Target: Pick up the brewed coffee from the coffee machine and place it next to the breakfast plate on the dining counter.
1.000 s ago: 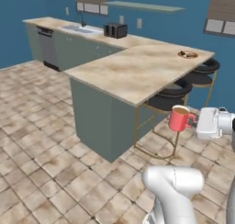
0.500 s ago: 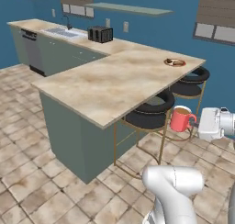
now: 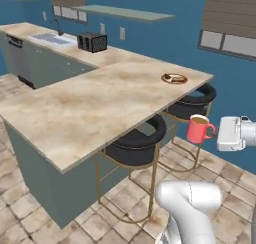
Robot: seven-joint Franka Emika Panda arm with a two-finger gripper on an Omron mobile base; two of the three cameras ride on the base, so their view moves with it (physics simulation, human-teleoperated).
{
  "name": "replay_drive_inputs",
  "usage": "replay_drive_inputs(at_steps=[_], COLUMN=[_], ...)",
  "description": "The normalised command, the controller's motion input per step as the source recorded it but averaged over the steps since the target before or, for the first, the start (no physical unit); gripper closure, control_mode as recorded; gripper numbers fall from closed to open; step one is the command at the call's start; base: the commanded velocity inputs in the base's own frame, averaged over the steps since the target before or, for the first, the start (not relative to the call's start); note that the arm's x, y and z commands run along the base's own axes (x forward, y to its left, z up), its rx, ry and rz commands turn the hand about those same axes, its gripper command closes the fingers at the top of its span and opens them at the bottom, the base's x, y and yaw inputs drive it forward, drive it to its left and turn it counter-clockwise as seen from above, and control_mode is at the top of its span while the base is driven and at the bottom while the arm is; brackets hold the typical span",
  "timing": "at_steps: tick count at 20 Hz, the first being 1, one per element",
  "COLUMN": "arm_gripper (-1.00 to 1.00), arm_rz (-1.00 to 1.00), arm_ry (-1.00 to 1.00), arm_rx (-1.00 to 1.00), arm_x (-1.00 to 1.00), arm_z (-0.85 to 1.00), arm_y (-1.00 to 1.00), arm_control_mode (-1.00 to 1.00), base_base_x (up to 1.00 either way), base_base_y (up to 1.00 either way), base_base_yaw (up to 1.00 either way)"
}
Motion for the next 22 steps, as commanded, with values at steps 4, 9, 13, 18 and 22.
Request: replay_drive_inputs(at_steps=[4,9,13,18,22], arm_gripper=[1.0,1.0,1.0,1.0,1.0], arm_rz=[0.0,0.0,0.0,0.0,0.0], arm_ry=[0.0,0.0,0.0,0.0,0.0], arm_rx=[0.0,0.0,0.0,0.0,0.0], arm_x=[0.0,0.0,0.0,0.0,0.0], arm_z=[0.0,0.0,0.0,0.0,0.0], arm_y=[0.0,0.0,0.0,0.0,0.0], arm_control_mode=[1.0,1.0,1.0,1.0,1.0], base_base_x=[1.0,1.0,1.0,0.94,0.36], base_base_y=[-1.0,-0.91,-0.71,-0.54,0.0], base_base_yaw=[0.07,0.21,0.32,0.37,0.5])
